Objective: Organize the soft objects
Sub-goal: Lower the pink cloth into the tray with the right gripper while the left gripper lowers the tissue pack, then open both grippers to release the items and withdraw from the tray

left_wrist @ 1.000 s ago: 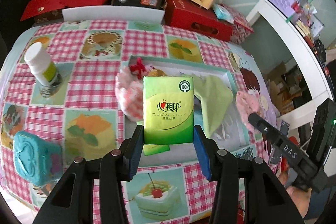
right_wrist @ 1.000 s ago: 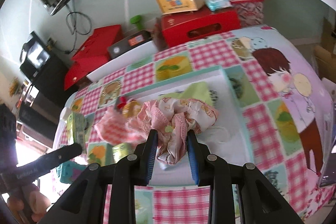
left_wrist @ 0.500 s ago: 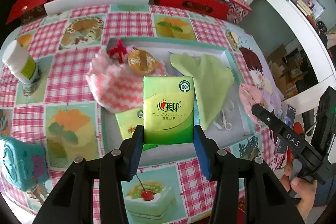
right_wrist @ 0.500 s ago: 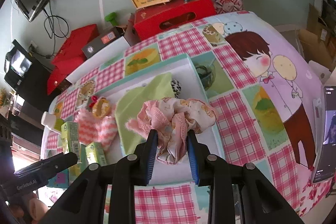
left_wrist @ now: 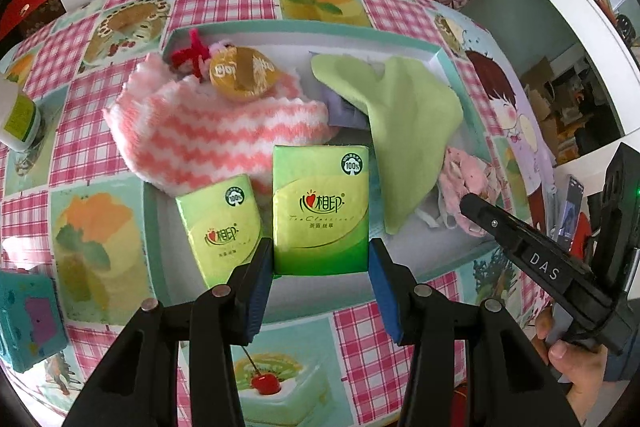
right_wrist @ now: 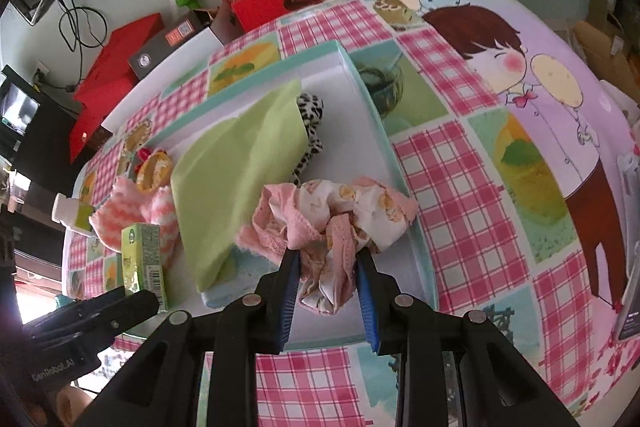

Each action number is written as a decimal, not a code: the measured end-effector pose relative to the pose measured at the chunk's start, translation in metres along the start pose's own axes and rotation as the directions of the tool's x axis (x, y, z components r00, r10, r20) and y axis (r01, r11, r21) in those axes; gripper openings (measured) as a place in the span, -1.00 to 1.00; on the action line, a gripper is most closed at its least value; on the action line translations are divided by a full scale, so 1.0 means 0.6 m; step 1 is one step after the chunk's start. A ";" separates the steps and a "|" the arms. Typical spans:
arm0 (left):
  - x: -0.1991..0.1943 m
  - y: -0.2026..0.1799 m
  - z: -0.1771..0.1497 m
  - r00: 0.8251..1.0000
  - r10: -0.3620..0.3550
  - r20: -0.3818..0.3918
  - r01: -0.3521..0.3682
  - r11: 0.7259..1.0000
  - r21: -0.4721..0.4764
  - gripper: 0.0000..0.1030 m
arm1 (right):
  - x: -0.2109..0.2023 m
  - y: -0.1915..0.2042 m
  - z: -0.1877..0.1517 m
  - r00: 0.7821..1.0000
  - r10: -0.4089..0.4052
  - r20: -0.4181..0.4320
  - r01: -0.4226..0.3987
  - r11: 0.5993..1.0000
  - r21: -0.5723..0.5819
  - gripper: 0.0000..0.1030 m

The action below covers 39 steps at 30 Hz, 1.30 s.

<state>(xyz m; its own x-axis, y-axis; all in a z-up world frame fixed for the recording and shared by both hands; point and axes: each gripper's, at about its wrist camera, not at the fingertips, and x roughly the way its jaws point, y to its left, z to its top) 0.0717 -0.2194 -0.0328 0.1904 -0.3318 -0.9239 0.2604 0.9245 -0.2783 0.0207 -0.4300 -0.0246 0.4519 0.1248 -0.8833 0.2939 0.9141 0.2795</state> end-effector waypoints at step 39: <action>-0.043 0.074 0.004 0.996 0.067 0.064 -0.060 0.994 -0.094 0.19 | -0.024 0.053 0.008 0.997 -0.069 0.022 0.071 0.994 -0.086 0.37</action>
<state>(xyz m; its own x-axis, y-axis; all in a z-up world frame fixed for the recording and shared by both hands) 0.0808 -0.1701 -0.0207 0.2671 -0.2807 -0.9219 0.1582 0.9564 -0.2454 0.0275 -0.4047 -0.0013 0.4489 0.0525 -0.8920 0.2518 0.9504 0.1826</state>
